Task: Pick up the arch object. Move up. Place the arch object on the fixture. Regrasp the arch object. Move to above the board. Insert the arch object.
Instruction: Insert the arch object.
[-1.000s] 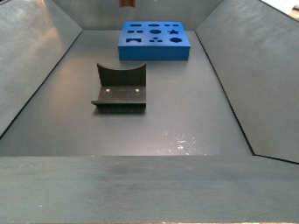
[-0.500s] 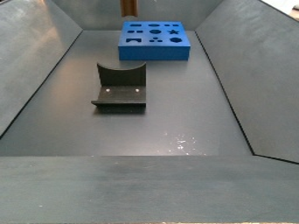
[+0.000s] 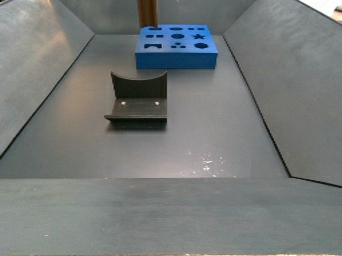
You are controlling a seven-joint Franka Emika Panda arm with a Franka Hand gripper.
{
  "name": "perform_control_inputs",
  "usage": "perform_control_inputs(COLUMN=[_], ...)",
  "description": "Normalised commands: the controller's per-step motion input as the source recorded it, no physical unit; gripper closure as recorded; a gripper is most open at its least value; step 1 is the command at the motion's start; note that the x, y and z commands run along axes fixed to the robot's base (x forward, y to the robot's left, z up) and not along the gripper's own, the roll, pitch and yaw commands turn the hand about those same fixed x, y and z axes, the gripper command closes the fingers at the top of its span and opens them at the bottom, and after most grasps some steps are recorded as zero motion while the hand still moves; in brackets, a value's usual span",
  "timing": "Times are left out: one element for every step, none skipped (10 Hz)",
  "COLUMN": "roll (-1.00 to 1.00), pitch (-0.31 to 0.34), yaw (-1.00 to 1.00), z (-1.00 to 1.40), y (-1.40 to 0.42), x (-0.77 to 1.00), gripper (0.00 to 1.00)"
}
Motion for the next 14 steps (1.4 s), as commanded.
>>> perform_control_inputs(roll=[0.0,0.0,0.0,0.0,0.0,0.0,0.0,0.0,0.0,0.0,0.0,0.0,0.0,0.0], pitch=[0.0,0.0,0.0,0.0,0.0,0.0,0.0,0.0,0.0,0.0,0.0,0.0,0.0,0.0], yaw=[0.0,0.0,0.0,0.0,0.0,0.0,0.0,0.0,0.0,0.0,0.0,0.0,0.0,0.0], z=[-0.1,-0.15,-0.19,-0.19,-0.18,-0.21,-0.23,-0.24,-0.26,-0.25,-0.25,-0.24,-0.22,-0.23], y=[0.0,0.0,0.0,0.0,0.0,0.0,0.0,0.0,0.0,0.0,0.0,0.0,0.0,0.0], x=[0.0,0.01,0.04,0.03,0.09,0.07,0.07,0.06,0.03,0.0,0.0,0.0,0.0,0.0], gripper=[1.0,1.0,1.0,1.0,1.0,1.0,1.0,1.0,1.0,1.0,1.0,1.0,1.0,1.0])
